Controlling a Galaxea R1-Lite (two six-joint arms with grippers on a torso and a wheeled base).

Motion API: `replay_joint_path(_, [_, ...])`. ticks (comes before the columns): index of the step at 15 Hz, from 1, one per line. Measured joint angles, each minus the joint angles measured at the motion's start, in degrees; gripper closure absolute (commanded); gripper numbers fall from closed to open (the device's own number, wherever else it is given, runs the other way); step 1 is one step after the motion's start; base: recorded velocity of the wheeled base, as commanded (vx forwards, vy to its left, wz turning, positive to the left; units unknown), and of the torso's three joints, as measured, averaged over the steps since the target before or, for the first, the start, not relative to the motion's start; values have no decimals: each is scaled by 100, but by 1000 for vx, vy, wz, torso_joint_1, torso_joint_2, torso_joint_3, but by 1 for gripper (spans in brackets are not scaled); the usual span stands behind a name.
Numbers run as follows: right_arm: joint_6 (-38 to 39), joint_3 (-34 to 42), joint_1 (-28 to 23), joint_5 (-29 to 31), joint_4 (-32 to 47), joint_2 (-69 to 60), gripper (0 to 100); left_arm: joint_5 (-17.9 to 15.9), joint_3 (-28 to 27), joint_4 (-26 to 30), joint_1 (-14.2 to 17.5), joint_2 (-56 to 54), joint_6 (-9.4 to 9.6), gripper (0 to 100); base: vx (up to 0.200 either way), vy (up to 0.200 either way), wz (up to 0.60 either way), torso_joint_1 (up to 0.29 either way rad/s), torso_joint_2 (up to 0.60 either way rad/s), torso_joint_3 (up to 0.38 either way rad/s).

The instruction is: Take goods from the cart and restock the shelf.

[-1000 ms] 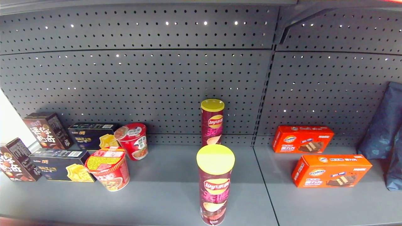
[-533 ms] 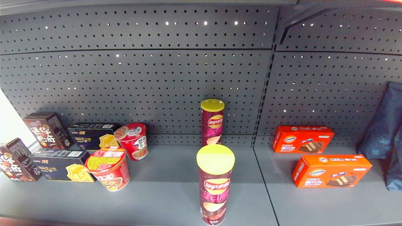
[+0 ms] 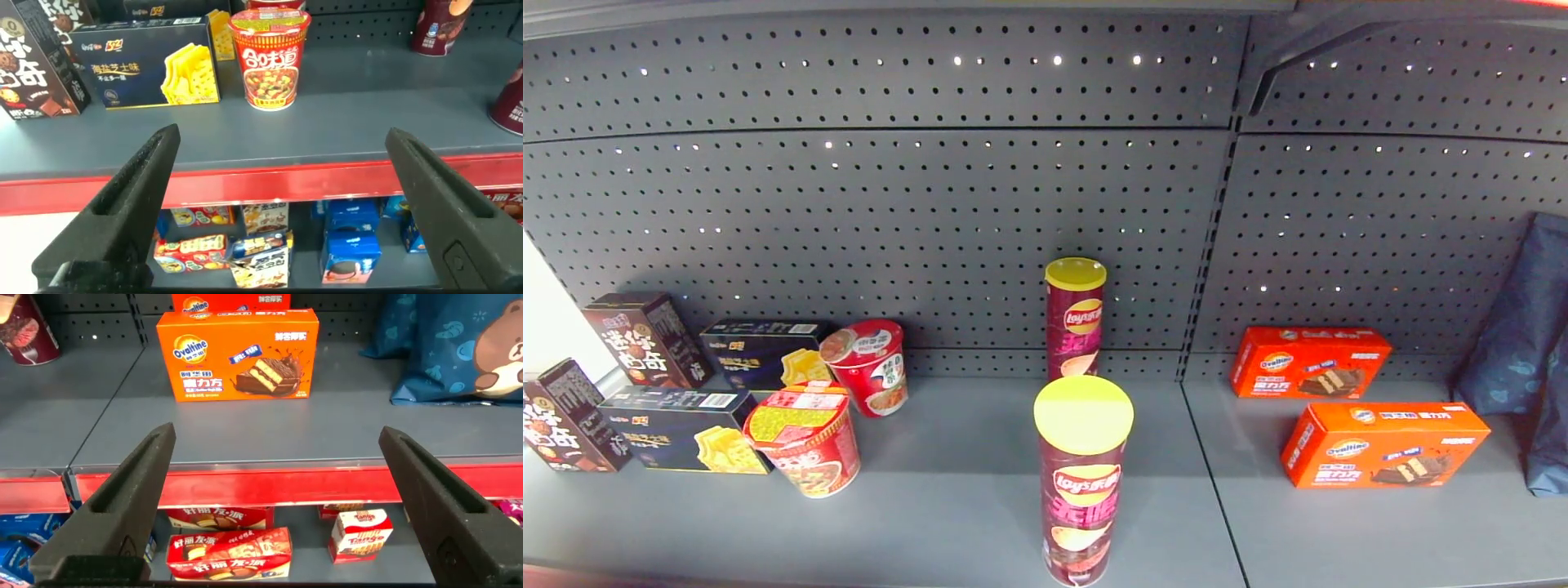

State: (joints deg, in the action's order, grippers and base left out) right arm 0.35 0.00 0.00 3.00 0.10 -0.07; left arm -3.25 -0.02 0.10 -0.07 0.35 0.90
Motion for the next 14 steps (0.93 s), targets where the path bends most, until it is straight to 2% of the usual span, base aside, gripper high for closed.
replay_joint_path(14, [0,0,-2,0,0,0,0,2,2,6,0,0,-12,0,0,0,0,0,0,0])
